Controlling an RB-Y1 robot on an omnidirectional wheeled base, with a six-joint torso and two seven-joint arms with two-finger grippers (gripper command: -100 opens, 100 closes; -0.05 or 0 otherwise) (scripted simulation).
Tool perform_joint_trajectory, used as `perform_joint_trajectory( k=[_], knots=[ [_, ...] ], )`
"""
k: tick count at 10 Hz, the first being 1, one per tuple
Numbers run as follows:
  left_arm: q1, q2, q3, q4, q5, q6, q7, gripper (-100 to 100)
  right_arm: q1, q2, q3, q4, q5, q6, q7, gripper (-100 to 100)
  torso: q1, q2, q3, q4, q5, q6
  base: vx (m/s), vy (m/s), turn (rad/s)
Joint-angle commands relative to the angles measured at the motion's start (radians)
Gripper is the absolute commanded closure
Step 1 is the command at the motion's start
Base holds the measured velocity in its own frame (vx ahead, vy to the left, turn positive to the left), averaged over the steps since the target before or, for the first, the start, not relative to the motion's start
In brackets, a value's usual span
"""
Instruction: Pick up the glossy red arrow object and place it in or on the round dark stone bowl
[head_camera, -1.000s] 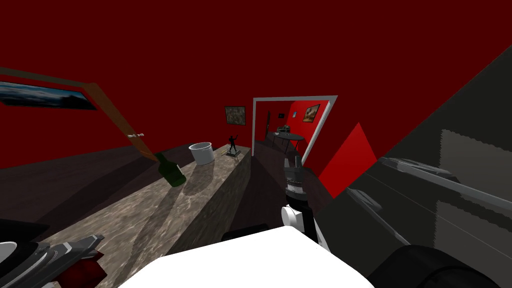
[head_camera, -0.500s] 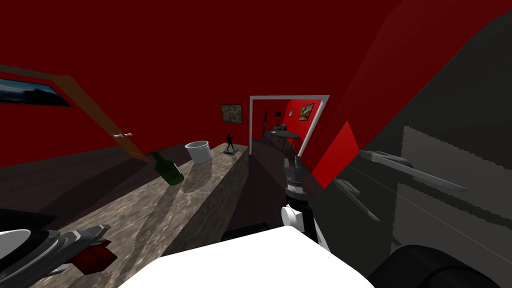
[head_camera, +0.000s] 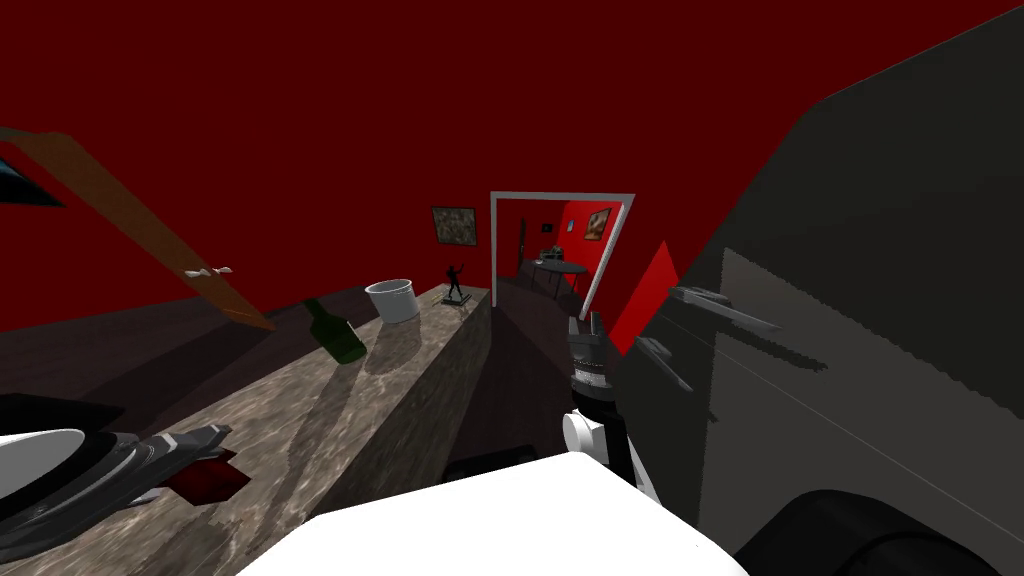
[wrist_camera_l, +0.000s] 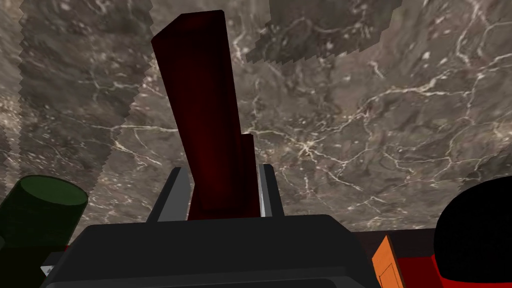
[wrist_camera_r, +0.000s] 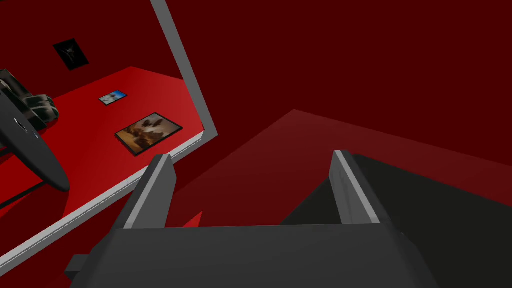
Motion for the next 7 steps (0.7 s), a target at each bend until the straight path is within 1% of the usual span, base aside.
perform_joint_trajectory(
  k=[1, 2, 4, 5, 6, 7],
  knots=[
    [-0.049, -0.003, -0.01, 0.024, -0.016, -0.001, -0.019, 100, 0.0, 0.0, 0.0, 0.0, 0.0, 0.0, 0.0, 0, 0.0, 0.0, 0.0, 0.0, 0.0, 0.0, -0.136, 0.003, -0.119],
    [-0.088, -0.003, -0.016, 0.048, -0.027, 0.001, -0.038, 100, 0.0, 0.0, 0.0, 0.0, 0.0, 0.0, 0.0, 0, 0.0, 0.0, 0.0, 0.0, -0.001, 0.001, -0.185, 0.007, -0.2],
    [-0.179, -0.004, -0.028, 0.101, -0.05, 0.006, -0.08, 100, 0.0, 0.0, 0.0, 0.0, 0.0, 0.0, 0.0, 0, -0.001, 0.004, 0.002, 0.001, -0.001, 0.002, -0.242, -0.005, -0.231],
    [-0.183, -0.004, -0.028, 0.101, -0.05, 0.006, -0.08, 100, 0.0, 0.0, 0.0, 0.0, 0.0, 0.0, 0.0, 0, -0.002, 0.007, 0.004, 0.002, -0.002, 0.001, -0.175, 0.001, -0.096],
    [-0.217, -0.004, -0.035, 0.13, -0.063, 0.009, -0.101, 100, 0.0, 0.0, 0.0, 0.0, 0.0, 0.0, 0.0, 0, -0.002, 0.005, 0.003, 0.002, -0.001, 0.0, -0.15, 0.001, -0.136],
    [-0.232, -0.004, -0.035, 0.13, -0.063, 0.009, -0.101, 100, 0.0, 0.0, 0.0, 0.0, 0.0, 0.0, 0.0, 0, -0.001, 0.003, 0.002, 0.001, -0.002, 0.001, -0.103, 0.012, -0.098]
  ],
)
